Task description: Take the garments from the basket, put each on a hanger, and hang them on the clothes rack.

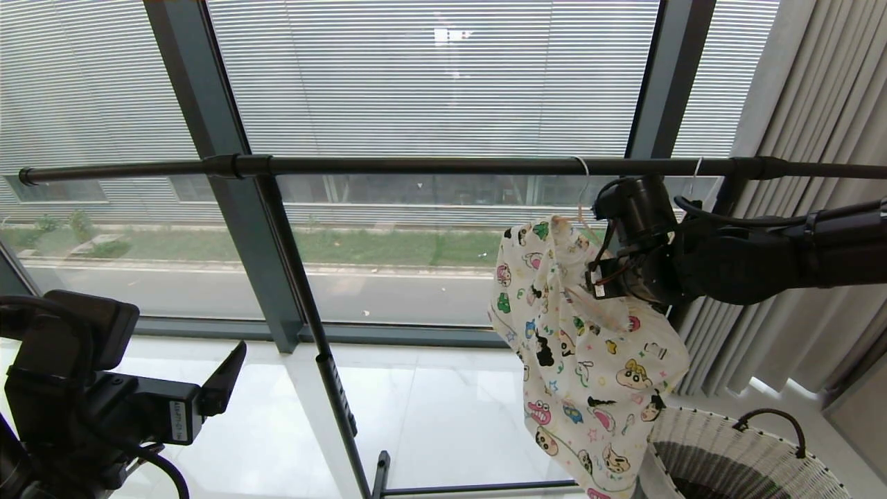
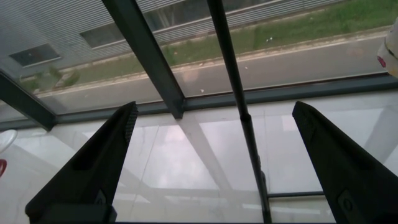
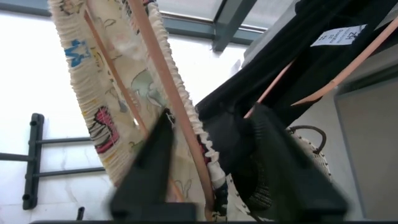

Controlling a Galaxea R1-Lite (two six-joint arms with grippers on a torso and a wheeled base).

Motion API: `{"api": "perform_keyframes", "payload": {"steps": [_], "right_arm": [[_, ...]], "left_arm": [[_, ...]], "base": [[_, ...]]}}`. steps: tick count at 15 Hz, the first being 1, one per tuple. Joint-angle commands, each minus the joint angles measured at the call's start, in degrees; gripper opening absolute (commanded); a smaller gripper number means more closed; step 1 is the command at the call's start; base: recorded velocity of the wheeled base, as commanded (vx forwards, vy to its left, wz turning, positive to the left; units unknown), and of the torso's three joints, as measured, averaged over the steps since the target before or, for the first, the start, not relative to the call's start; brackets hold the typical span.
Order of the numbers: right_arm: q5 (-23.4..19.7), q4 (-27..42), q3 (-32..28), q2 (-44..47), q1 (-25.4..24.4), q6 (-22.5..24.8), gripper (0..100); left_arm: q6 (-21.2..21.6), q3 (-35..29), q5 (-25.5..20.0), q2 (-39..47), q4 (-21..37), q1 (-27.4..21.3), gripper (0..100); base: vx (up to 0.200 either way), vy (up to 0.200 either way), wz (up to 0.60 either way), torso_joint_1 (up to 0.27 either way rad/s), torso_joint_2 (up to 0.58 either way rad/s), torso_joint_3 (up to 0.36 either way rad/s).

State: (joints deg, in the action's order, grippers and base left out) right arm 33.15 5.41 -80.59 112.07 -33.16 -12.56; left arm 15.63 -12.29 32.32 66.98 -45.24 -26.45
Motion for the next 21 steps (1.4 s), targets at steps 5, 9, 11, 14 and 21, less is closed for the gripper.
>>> {"api": "perform_keyframes", "payload": {"steps": [5, 9, 11, 14, 21], "right_arm": [[-2.21, 0.30, 0.44, -6.86, -0.06, -0.10, 100], [-4.49, 4.78, 4.48, -19.96, 0.20, -0.10, 100], [-6.95, 8.21, 9.14, -27.08, 1.17, 0.16, 100], [-7.39, 10.41, 17.49, -36.13, 9.08, 7.11, 100], [-14.34, -10.16, 37.17, -46.59, 16.99, 25.74, 100]], "left_arm": [[-0.34, 0.86, 0.03, -0.62, -0.02, 0.09, 100], [-0.69, 1.13, 0.03, -1.41, -0.02, 6.06, 100], [-0.69, 2.09, 0.03, -1.50, -0.02, 10.81, 100], [-0.69, 3.76, 0.03, -3.78, -0.02, 14.68, 100], [-0.60, 5.34, 0.03, -6.33, -0.02, 16.43, 100]], "base": [[0.000, 0.000, 0.00, 0.000, 0.00, 0.000], [0.000, 0.000, 0.00, 0.000, 0.00, 0.000], [0.000, 0.000, 0.00, 0.000, 0.00, 0.000], [0.000, 0.000, 0.00, 0.000, 0.00, 0.000], [-0.114, 0.000, 0.00, 0.005, 0.00, 0.001]]}}
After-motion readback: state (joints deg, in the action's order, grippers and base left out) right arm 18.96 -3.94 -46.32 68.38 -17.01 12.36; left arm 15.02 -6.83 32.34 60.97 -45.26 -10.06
